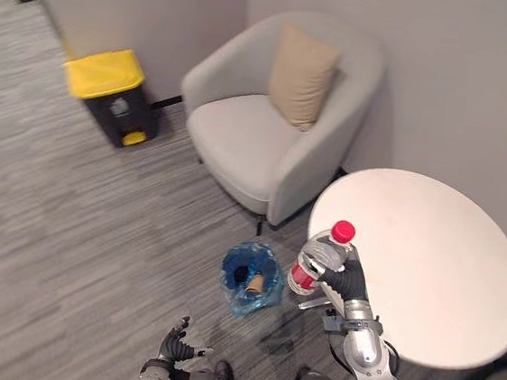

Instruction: Gather rubbish on tea table into small bin, then transfer packed bag to large trash can.

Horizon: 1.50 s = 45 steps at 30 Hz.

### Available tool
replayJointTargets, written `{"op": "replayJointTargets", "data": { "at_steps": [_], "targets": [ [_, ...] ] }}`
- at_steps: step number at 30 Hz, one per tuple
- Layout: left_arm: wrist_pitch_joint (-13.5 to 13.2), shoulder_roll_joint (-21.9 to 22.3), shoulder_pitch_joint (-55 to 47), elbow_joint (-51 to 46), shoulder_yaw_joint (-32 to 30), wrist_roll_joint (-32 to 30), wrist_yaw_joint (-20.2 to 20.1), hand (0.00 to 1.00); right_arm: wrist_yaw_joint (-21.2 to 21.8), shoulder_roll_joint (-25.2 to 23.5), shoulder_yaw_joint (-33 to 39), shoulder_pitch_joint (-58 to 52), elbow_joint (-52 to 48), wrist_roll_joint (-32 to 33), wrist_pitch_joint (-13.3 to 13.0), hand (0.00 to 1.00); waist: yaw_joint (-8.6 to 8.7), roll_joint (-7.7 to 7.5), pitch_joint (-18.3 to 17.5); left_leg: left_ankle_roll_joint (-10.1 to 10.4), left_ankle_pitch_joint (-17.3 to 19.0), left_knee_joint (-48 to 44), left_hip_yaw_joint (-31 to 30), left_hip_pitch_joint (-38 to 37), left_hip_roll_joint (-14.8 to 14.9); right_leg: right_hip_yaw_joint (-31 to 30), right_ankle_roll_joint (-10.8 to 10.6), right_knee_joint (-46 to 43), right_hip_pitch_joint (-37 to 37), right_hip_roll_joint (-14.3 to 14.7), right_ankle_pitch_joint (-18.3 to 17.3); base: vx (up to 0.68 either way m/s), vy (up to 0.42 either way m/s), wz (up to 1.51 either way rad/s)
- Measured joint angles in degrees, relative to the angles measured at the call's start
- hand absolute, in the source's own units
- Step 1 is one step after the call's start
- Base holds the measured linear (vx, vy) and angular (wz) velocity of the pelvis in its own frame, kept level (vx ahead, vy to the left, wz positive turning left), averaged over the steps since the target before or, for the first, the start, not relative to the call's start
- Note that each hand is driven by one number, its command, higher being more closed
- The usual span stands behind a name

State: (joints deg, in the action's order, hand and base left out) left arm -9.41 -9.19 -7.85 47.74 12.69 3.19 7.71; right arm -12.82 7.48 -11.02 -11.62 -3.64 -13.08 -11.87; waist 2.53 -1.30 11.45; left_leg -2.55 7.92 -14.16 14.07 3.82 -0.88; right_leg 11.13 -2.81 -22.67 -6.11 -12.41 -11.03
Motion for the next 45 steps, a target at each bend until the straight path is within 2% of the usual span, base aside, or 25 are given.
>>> {"op": "replayJointTargets", "data": {
  "at_steps": [1,3,4,5,6,7,8,9,13,18,21,24,27,29,31,33,35,39,41,43,45],
  "targets": [
    [-0.02,0.43,-0.16,-0.50,-1.18,0.04,0.07,0.00,0.48,0.11,-0.06,0.20,0.00,0.00,0.00,1.00,-0.70,0.23,0.05,-0.47,-0.07,-0.17,-1.61,0.27,-0.46,-0.41,1.56,-1.18,0.39,0.08,-0.62,0.12,-0.029,0.96],
    [0.05,0.53,-0.32,-0.58,-1.64,-0.05,0.02,0.00,0.73,-0.46,-0.57,0.35,-0.09,0.02,-0.04,1.00,0.15,0.61,0.43,-0.94,-0.33,-0.25,-5.72,-0.03,-1.01,-2.65,4.14,-4.35,0.46,0.82,-0.15,0.11,-0.020,1.00],
    [0.04,0.57,-0.23,-0.06,-1.61,-0.31,-0.16,0.00,0.82,-0.81,-0.57,-0.17,-0.13,0.07,-0.06,1.00,0.60,0.87,0.86,-0.84,-0.42,-0.23,-8.14,-0.54,-1.05,-5.47,5.12,-5.79,0.00,2.17,-1.48,0.13,-0.062,1.16],
    [-0.13,0.43,0.00,-0.07,-1.89,-0.57,-0.16,0.00,0.99,-0.83,-0.55,-0.89,-0.65,0.08,-0.09,1.00,0.30,-0.43,0.65,-0.65,-0.34,-1.14,-9.41,-0.32,-1.66,-6.04,3.65,-0.73,1.25,2.49,-0.14,0.11,-0.081,1.06],
    [-0.22,0.35,0.35,0.08,-2.15,-0.66,-0.14,0.00,1.08,-0.77,-0.47,-1.03,-0.83,0.09,-0.15,1.00,0.06,-0.82,0.84,-0.52,-0.12,-1.57,-9.88,-0.13,-2.06,-6.27,1.93,-0.22,2.19,2.19,-0.83,0.12,-0.100,0.73],
    [-0.44,0.36,0.48,0.05,-2.23,-0.66,-0.11,0.00,1.67,-0.83,-0.24,-0.71,-0.83,0.09,-0.14,1.00,-0.71,-0.79,0.79,-0.32,0.02,-1.99,-10.42,0.34,-1.96,-6.12,-0.08,2.00,3.33,2.37,-0.82,0.13,-0.102,0.35],
    [-0.75,0.55,0.47,0.06,-2.29,-0.67,-0.11,0.00,1.83,-0.68,-0.19,0.22,-0.83,0.09,-0.15,1.00,-0.65,-0.31,1.00,-0.25,-0.02,-2.10,-10.73,0.93,-1.55,-5.81,-1.56,3.82,3.84,2.64,0.03,0.11,-0.078,0.18],
    [-0.78,0.66,0.46,0.07,-2.34,-0.68,-0.11,0.00,1.83,-0.69,-0.06,0.56,-0.83,0.10,-0.14,1.00,-0.56,-0.14,1.06,-0.21,0.00,-2.13,-10.70,1.18,-1.32,-5.74,-2.12,4.64,4.00,2.69,0.41,0.08,-0.043,0.02],
    [-0.78,0.88,0.33,0.38,-3.49,-1.72,-0.26,0.00,1.89,-1.35,1.02,0.81,-0.83,0.21,-0.15,1.00,-0.36,-0.09,0.99,0.65,0.51,-1.71,-9.77,0.26,0.07,-6.12,-2.37,8.26,6.12,4.12,1.78,0.06,-0.036,-0.11],
    [-0.82,0.93,0.37,0.86,-3.43,-1.80,-0.32,0.00,2.01,-1.42,1.17,-0.45,-0.83,0.21,-0.16,1.00,-0.30,-0.15,0.95,0.88,0.36,0.30,-9.44,-0.58,0.12,-6.46,-2.71,9.33,6.91,4.11,2.10,-0.01,-0.004,-0.06],
    [-0.84,0.92,0.41,0.95,-3.24,-2.03,-0.35,0.00,3.06,-1.42,0.50,-1.37,-0.63,0.21,-0.17,1.00,-0.27,-0.18,0.91,1.79,-0.49,1.56,-9.46,-0.53,0.09,-6.31,-2.61,10.25,6.77,4.16,2.78,-0.01,-0.001,0.02],
    [-0.87,0.95,1.03,1.15,-2.79,-3.51,-0.45,0.00,3.08,-0.99,-1.31,-0.93,0.99,0.25,-0.22,1.00,-0.39,0.05,0.93,1.89,-0.81,0.23,-9.48,1.36,0.33,-5.74,-2.24,10.29,5.72,4.35,3.16,-0.04,-0.001,0.11],
    [-0.77,1.29,3.99,1.42,-1.57,-3.85,-0.42,0.00,3.05,1.03,-3.25,4.59,3.71,1.41,-0.51,1.00,-0.24,1.62,2.60,1.90,-0.79,-6.57,-8.82,9.26,1.28,-5.16,-2.11,6.17,-0.86,4.61,3.20,-0.14,0.011,0.18],
    [-0.83,1.56,7.63,1.20,-1.69,-3.73,-0.08,0.00,2.92,3.01,-4.38,12.52,7.04,1.75,-0.48,1.00,-0.45,3.37,6.46,1.93,-0.73,-10.99,-7.39,14.84,2.19,-5.47,-1.71,1.05,-6.58,4.93,2.74,-0.27,0.039,0.04],
    [-0.86,1.37,9.70,1.05,-1.88,-3.58,-0.01,0.00,2.85,4.01,-5.68,17.10,7.54,1.85,-0.48,1.00,-0.54,4.57,8.71,1.72,0.54,-12.40,-6.59,18.78,2.80,-5.97,-1.68,-2.88,-11.56,5.01,2.15,-0.35,0.030,-0.01],
    [-0.82,0.98,11.10,1.07,-2.03,-3.26,0.04,0.00,2.81,4.54,-7.33,20.66,7.53,1.88,-0.50,1.00,-1.26,4.91,11.14,1.53,0.66,-14.32,-5.54,22.16,3.19,-6.80,-1.60,-6.25,-16.08,4.74,1.46,-0.35,0.020,-0.06],
    [-0.82,1.05,11.86,0.57,-2.15,-2.78,0.08,0.00,2.79,4.91,-8.77,22.18,7.55,1.88,-0.47,1.00,-1.46,5.53,11.75,1.36,0.76,-15.76,-3.89,26.05,4.08,-6.79,-1.67,-8.59,-20.39,4.32,1.37,-0.22,-0.011,0.12],
    [-0.88,1.39,14.22,-1.37,-4.41,-2.61,0.46,0.00,2.36,4.25,-12.14,25.35,7.61,1.75,-0.23,1.00,-2.02,5.64,12.99,1.35,0.74,-19.40,-0.30,33.99,7.33,-6.62,-1.54,-13.00,-28.92,4.25,1.33,-0.16,-0.050,0.09],
    [-0.84,1.72,15.43,-2.19,-4.70,-2.61,1.26,0.00,1.30,3.57,-12.21,26.91,7.61,1.72,-0.16,1.00,-2.24,5.68,13.33,1.34,0.74,-21.12,0.57,37.13,8.47,-6.63,-1.43,-14.77,-32.14,4.24,1.28,-0.09,-0.021,0.00],
    [-0.85,3.29,17.53,-4.42,-6.70,-2.59,1.47,0.00,-0.28,2.69,-11.60,29.82,7.61,1.73,-0.11,1.00,-3.26,5.75,14.37,1.33,0.75,-24.40,0.90,42.03,9.93,-6.66,-1.04,-17.87,-37.00,4.27,1.00,-0.11,-0.013,-0.02],
    [-0.94,3.90,19.32,-5.80,-6.98,-2.29,1.69,0.00,-1.71,2.48,-10.24,31.65,7.62,1.72,-0.05,1.00,-3.48,5.62,14.94,1.30,0.74,-26.10,0.68,45.26,10.05,-6.42,-0.80,-20.26,-40.26,4.18,0.53,-0.10,-0.024,0.12]
  ]
}}
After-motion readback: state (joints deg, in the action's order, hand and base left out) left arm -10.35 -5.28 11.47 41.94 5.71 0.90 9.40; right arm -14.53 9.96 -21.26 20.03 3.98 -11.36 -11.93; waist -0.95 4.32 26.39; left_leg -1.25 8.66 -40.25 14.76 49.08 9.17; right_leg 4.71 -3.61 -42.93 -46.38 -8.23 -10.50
